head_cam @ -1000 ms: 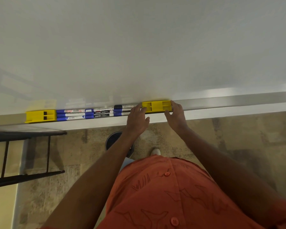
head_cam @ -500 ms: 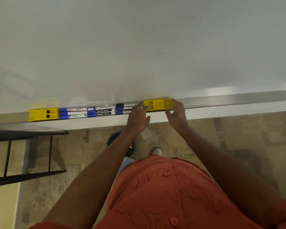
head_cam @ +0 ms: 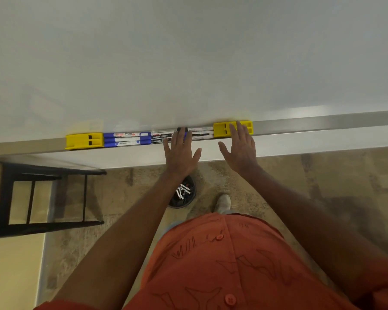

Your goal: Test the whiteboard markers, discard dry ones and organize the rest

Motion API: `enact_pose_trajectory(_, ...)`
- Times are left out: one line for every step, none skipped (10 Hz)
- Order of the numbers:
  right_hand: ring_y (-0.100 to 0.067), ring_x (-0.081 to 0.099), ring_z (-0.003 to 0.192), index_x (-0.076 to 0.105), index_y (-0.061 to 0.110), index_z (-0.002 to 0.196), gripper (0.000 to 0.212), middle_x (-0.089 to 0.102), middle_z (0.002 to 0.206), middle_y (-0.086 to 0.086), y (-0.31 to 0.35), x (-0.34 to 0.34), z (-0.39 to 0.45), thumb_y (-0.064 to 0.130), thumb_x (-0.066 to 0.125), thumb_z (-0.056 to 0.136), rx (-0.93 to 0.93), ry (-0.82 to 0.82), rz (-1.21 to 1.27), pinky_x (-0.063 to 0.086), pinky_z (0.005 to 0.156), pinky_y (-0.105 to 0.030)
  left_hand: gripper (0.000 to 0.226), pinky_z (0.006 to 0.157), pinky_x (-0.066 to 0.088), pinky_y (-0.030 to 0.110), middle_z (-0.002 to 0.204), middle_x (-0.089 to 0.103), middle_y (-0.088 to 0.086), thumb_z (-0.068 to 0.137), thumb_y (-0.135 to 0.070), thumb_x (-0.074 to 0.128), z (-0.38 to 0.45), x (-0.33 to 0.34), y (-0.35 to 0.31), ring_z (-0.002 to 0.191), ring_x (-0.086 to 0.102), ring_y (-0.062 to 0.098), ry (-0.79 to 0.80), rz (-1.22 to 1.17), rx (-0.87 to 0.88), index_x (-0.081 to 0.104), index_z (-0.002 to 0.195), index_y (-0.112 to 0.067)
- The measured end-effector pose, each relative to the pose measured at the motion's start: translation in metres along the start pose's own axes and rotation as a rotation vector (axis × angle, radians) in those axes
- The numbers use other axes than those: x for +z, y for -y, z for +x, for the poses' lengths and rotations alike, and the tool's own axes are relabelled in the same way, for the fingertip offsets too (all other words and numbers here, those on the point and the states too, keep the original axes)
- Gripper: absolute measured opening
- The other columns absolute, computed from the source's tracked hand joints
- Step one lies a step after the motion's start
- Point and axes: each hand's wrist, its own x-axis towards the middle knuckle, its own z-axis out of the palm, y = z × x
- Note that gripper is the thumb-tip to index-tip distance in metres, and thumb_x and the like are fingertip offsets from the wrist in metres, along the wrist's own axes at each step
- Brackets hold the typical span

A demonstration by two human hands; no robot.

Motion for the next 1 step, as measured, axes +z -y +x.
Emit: enact_pose_trajectory(-0.034,0.017,0.156,0.027,0.014,0.159,0.075,0.022,0.168,-0.012,0.0162,0.0085,-0.0019,0.057,0.044,0.1,-0.012,-0.03,-0.039,0.026,0.122,-0.053,0.074,0.123,0.011,0.058,0.169,0.019,0.007,0.099,-0.057,0.045,-0.0102,-0.0042,0.0197,0.155,0.018,0.03,-0.045,0.022,0.008,0.026,0.159,-0.018)
